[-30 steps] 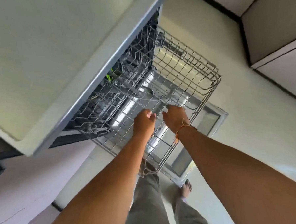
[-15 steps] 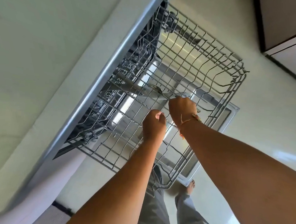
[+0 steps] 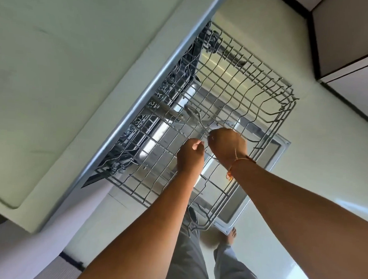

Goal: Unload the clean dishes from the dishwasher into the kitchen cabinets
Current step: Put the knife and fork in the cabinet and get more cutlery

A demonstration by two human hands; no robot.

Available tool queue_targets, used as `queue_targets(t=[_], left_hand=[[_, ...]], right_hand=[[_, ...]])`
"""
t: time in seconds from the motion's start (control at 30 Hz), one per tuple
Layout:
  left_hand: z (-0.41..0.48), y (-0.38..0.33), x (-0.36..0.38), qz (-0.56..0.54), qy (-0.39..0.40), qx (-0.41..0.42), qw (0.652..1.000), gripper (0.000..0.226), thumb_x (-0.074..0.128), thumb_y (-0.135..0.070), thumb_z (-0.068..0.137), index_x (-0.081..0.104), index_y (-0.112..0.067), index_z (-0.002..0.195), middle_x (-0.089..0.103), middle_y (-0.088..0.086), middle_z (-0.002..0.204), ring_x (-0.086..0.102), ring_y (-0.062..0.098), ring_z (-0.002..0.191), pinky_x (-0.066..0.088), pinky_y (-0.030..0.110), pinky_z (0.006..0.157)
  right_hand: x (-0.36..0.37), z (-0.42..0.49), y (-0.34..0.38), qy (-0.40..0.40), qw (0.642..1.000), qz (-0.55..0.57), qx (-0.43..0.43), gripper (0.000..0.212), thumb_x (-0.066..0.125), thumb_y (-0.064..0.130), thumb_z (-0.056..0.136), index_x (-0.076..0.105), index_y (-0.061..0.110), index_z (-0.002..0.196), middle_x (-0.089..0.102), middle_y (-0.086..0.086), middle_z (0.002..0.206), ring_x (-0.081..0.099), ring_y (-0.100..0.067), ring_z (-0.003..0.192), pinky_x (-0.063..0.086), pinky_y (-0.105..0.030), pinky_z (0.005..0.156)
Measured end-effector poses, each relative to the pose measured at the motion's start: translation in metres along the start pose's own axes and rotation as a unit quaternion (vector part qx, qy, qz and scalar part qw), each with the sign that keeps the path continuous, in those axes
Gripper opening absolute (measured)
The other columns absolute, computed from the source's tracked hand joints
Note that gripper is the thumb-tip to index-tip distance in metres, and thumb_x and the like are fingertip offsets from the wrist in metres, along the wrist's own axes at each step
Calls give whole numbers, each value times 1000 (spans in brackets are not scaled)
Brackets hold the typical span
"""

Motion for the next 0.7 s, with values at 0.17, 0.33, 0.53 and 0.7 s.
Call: queue_targets(t=[0.17,0.33,0.53,0.7], left_hand=[[-54,-12,6,-221,84,-88,968,13,54,-13,100,61,-6,108,69,2,82,62,17,80,54,30,74],[-125,-41,-6,-265,102,-84,955,17,62,-1,93,60,9,107,71,16,89,65,21,74,56,34,77],[-219,-60,-25,-333,51,-39,941,6,65,3,90,66,-2,88,68,12,73,56,25,78,48,39,79],[-313,-41,-31,-415,-47,-7,909,10,65,-3,92,68,-4,101,71,13,95,68,20,84,56,33,89]], right_hand=[[-15,-40,-11,71,960,265,48,20,61,32,95,76,19,90,67,1,72,57,-12,65,41,-23,61],[-48,-100,-11,150,828,538,58,13,67,16,94,72,4,96,67,5,58,61,-1,48,45,-12,47],[-84,-171,-9,192,801,567,-22,16,68,23,94,72,9,89,68,4,62,62,-7,56,47,-15,50],[-104,-249,-3,220,779,580,-93,19,66,17,95,72,1,101,75,-4,74,71,-13,67,51,-18,53]])
Point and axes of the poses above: each hand's wrist, its own z-axis towards the middle knuckle, its own x-axis out of the palm, y = z × x, the point moved 10 cm from there along z, towards the middle knuckle
